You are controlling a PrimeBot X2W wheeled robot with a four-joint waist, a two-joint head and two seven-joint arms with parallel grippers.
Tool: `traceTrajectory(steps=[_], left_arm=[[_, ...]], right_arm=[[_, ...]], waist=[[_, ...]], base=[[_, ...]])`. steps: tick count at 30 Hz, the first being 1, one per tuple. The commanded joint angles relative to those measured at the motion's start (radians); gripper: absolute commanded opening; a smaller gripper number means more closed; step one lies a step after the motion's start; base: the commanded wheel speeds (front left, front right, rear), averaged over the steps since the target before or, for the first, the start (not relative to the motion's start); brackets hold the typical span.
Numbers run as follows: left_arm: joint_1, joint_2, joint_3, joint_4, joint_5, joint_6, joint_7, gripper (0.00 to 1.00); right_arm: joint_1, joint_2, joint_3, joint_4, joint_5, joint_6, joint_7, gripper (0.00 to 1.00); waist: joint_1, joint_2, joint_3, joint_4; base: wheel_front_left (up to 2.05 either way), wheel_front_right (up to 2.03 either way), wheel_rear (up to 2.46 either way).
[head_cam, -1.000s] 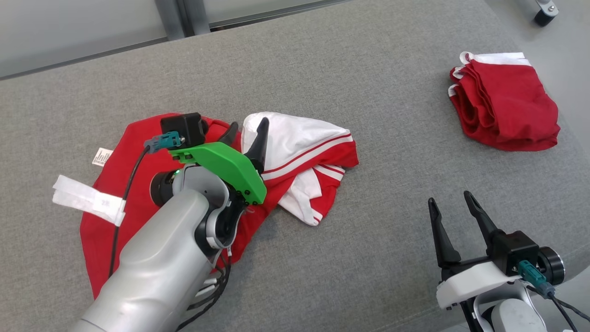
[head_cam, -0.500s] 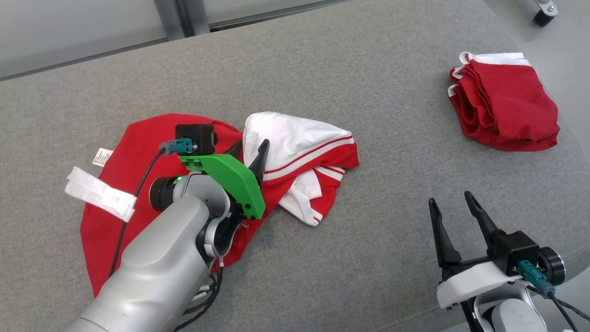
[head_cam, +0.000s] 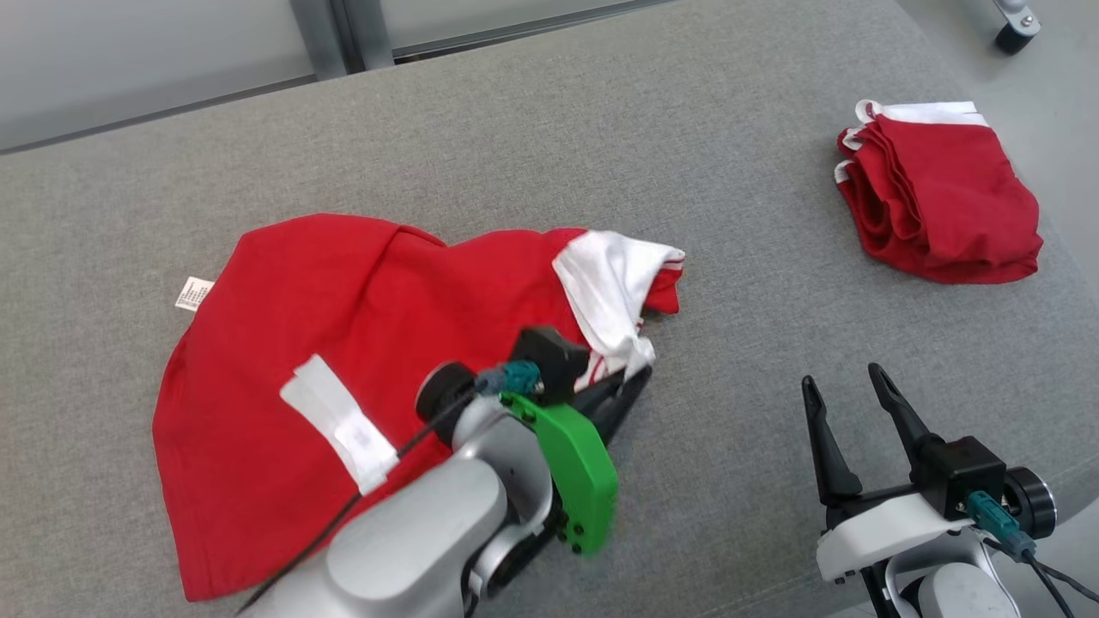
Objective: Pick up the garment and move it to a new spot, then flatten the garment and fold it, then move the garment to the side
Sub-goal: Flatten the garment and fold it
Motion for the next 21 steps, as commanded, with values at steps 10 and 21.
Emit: traceTrajectory(steps=[10, 21], left_arm=[[0.109, -0.004, -0.140, 0.151, 0.229, -0.049, -0.132, 0.00], [0.169, -0.097, -0.109, 0.279, 0.292, -0.089, -0.277, 1.00]], right_arm=[[-0.016, -0.001, 0.002, 0.012, 0.015, -0.002, 0.000, 1.00], [-0.004, -0.001, -0.017, 0.010, 0.006, -0.002, 0.000, 1.00]], waist=[[0.0000, 0.0000, 0.014, -0.021], [0.0000, 0.0000, -0.006, -0.006]], base=[[0.00, 0.00, 0.00], [0.00, 0.00, 0.00]])
